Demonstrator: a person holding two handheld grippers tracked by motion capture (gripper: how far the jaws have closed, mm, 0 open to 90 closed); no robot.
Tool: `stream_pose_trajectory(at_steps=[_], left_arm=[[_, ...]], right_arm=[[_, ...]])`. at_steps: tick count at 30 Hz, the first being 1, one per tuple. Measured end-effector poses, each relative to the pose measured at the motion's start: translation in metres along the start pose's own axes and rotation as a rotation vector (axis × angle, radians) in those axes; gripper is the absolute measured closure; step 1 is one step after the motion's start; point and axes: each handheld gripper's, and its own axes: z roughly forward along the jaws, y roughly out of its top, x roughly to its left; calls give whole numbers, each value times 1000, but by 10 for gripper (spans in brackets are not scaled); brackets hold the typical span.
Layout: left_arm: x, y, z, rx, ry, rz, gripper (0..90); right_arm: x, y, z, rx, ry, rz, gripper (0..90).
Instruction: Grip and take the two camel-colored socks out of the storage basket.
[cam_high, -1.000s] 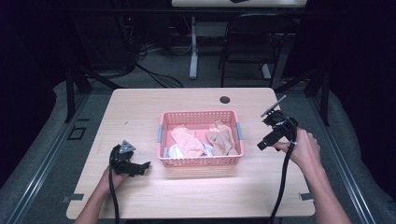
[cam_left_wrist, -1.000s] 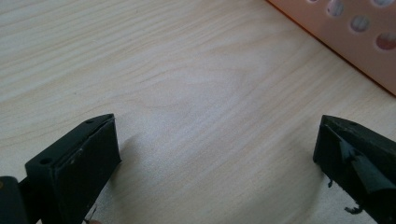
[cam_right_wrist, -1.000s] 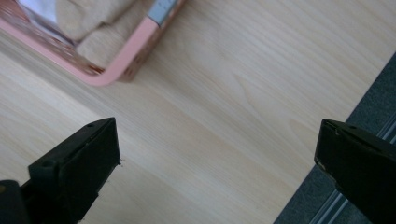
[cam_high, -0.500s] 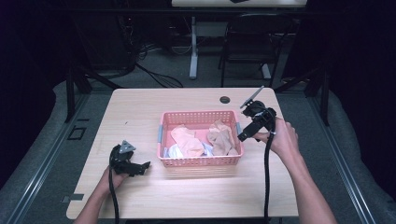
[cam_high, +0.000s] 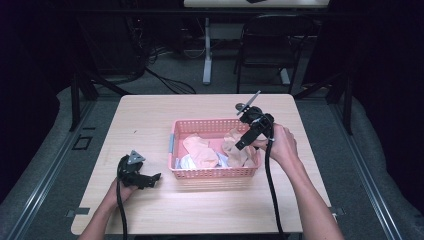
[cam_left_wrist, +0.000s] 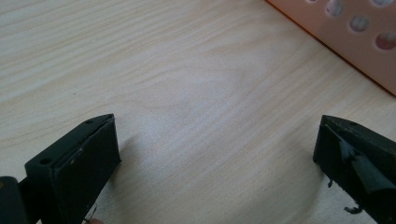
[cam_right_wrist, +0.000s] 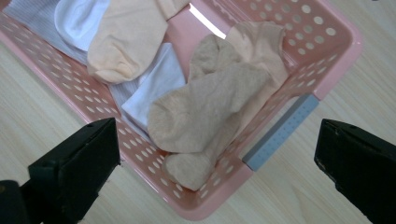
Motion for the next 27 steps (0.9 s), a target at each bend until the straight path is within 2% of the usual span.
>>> stream_pose_trajectory(at_steps=[7,13,15,16,18,20,22,27], left_arm=[[0,0,0,0,0,0,0],[0,0,0,0,0,0,0],[0,0,0,0,-1,0,0],[0,0,0,0,0,0,1],[0,0,0,0,0,0,0],[0,0,0,0,-1,1,0],[0,0,0,0,-1,0,0],[0,0,0,0,-1,1,0]], right_arm=[[5,9,12,16,27,-17,10],[9,15,24,58,43,-33,91],[8,16,32,78,45,-28,150],[8,17,37,105,51,-15,169],[6,17,45,139,44,-13,263],[3,18,53,179,42,-13,275],[2,17,59,187,38,3,331],[0,15,70,213,26,2,413]])
